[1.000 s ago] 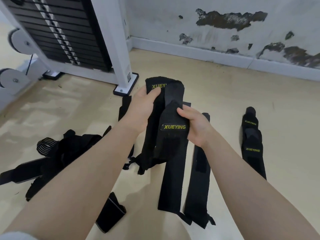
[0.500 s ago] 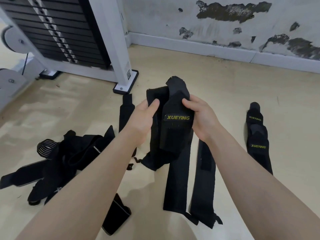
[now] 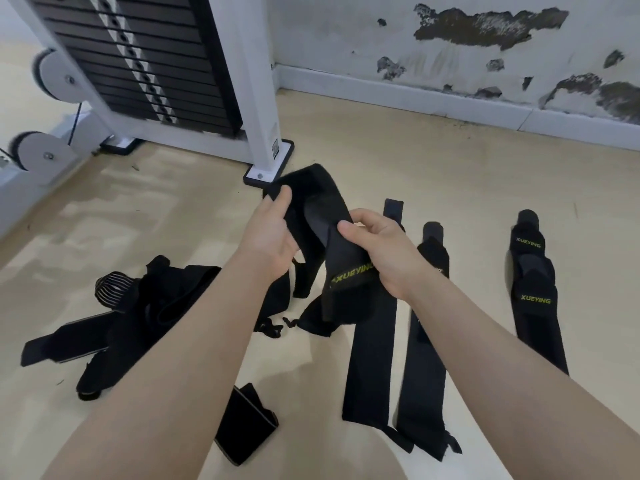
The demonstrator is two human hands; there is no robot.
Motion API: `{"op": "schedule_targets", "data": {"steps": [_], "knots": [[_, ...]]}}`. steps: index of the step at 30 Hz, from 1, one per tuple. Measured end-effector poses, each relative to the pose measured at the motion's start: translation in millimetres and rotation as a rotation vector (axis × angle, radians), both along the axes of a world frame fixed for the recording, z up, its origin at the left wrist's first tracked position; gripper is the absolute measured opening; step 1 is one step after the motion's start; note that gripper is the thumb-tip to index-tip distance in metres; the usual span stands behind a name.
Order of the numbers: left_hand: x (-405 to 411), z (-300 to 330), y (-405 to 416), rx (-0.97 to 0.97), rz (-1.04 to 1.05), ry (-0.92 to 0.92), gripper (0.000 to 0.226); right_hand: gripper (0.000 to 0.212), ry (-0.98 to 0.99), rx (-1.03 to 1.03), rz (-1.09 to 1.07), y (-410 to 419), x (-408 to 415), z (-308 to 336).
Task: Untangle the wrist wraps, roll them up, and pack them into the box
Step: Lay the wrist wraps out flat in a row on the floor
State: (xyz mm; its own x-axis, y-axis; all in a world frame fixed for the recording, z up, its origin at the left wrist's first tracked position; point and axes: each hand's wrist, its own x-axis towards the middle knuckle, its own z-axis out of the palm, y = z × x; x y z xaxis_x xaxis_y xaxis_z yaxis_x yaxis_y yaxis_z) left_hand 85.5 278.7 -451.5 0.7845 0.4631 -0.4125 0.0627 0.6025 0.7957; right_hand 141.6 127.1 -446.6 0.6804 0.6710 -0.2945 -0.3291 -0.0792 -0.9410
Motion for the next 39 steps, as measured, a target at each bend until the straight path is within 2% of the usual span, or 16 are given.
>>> {"op": "schedule_targets", "data": {"steps": [10,13,20,22,25,27,28,30,33,36,39], "knots": [[-1.9,11.2,-11.9,0.051,-0.083,-0.055,0.027,0.014,-0.088,-0.101,-0.097,5.8,-3.5,1.6],[-0.6,11.6,-15.9,0.074,-0.105,-0.051,0.037,0.017,-0.101,-0.114,-0.118,5.9,-3.8,2.3],[0.0,8.5,-26.0,0.372,-0.147,-0.075,0.030,0.021,-0.104,-0.202,-0.258,9.9,-5.4,3.3],[1.7,12.8,-25.8,0.405,-0.102,-0.064,0.018,0.029,-0.078,-0.270,-0.236,9.9,-5.4,1.8],[2.3,14.0,-23.6,0.487,-0.060,-0.029,0.015,0.051,-0.083,-0.326,-0.200,6.3,-0.7,-2.2],[0.0,14.2,-22.6,0.528,-0.078,-0.007,0.015,0.067,-0.163,-0.279,-0.179,1.0,4.4,-0.9],[-0.9,14.5,-22.4,0.545,-0.096,0.003,0.017,0.067,-0.197,-0.241,-0.134,-1.3,7.0,0.5],[-1.6,16.7,-24.3,0.597,-0.149,0.016,0.022,0.054,-0.197,-0.147,-0.021,-3.2,10.3,4.5],[-0.2,21.8,-29.9,0.656,-0.189,-0.008,0.018,0.044,-0.084,0.014,0.052,-3.1,11.2,4.7],[2.0,23.1,-33.8,0.567,-0.185,-0.028,0.020,0.035,0.077,0.138,0.041,-2.6,9.1,2.5],[0.6,14.7,-36.6,0.256,-0.172,-0.007,0.019,0.039,0.103,0.179,0.075,-0.8,10.8,-1.8]]}}
